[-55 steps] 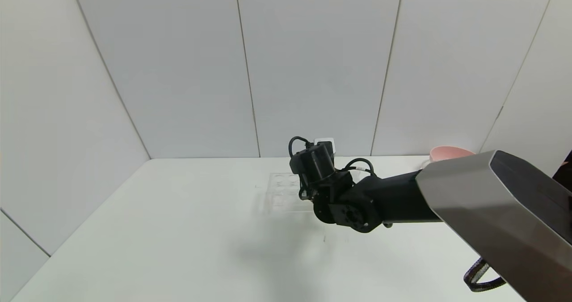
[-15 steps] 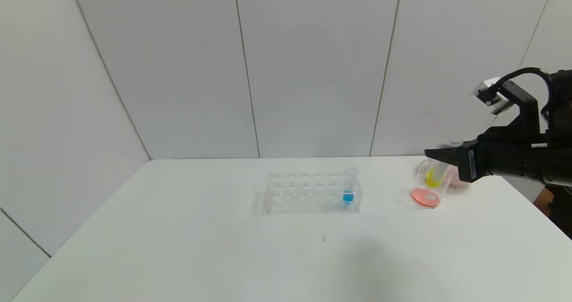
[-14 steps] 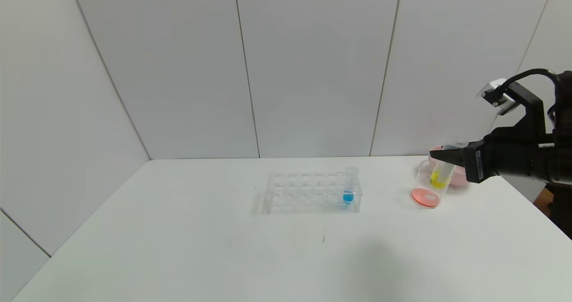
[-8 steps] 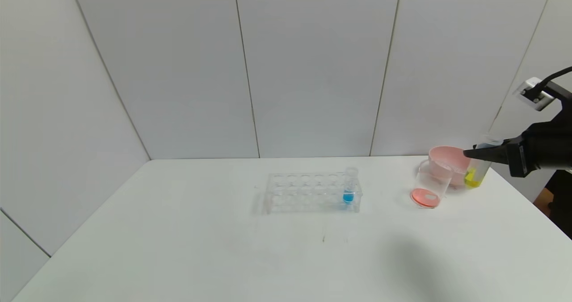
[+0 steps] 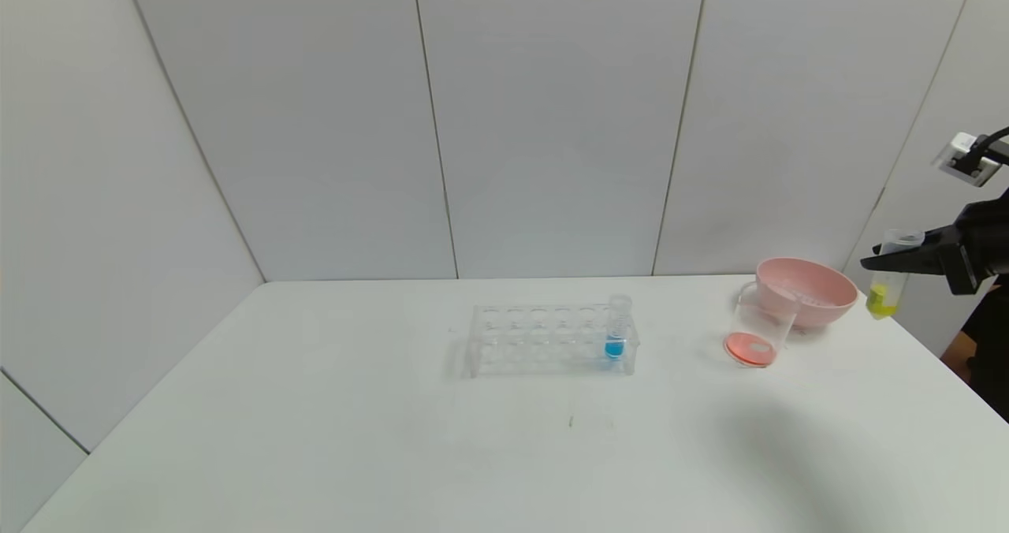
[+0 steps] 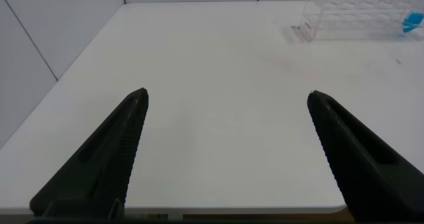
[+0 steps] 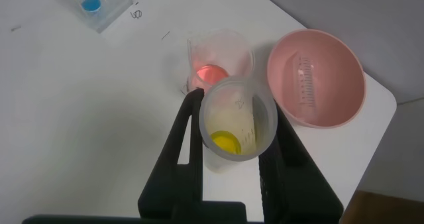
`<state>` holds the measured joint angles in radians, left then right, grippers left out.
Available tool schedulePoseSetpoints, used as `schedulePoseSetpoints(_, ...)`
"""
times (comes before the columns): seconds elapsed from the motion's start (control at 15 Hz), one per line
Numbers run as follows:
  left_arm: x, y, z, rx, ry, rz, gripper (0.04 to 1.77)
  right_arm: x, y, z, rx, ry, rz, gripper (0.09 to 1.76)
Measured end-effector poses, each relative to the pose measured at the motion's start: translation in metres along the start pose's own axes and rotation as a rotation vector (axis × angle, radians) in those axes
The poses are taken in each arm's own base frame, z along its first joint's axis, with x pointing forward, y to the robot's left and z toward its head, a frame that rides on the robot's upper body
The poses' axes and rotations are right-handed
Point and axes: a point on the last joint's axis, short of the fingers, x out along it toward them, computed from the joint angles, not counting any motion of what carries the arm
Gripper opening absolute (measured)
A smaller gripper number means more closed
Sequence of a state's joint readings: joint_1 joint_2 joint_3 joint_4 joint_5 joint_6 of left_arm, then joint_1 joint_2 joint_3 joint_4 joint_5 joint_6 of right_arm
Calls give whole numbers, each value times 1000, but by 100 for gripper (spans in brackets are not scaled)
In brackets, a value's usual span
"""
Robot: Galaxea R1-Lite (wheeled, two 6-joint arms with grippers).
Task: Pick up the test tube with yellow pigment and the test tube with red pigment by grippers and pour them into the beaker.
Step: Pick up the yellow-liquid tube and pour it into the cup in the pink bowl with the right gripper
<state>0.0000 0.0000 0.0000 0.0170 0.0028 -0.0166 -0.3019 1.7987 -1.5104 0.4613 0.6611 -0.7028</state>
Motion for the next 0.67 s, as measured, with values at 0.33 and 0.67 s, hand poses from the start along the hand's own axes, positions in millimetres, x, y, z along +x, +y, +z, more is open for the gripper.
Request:
schedulePoseSetpoints(0.33,0,0,0,0,0,0,172,28,-34,-1,-143,15,8,54)
schedulePoseSetpoints(0.67,0,0,0,0,0,0,172,60,-52,-5,-226,24,19,54)
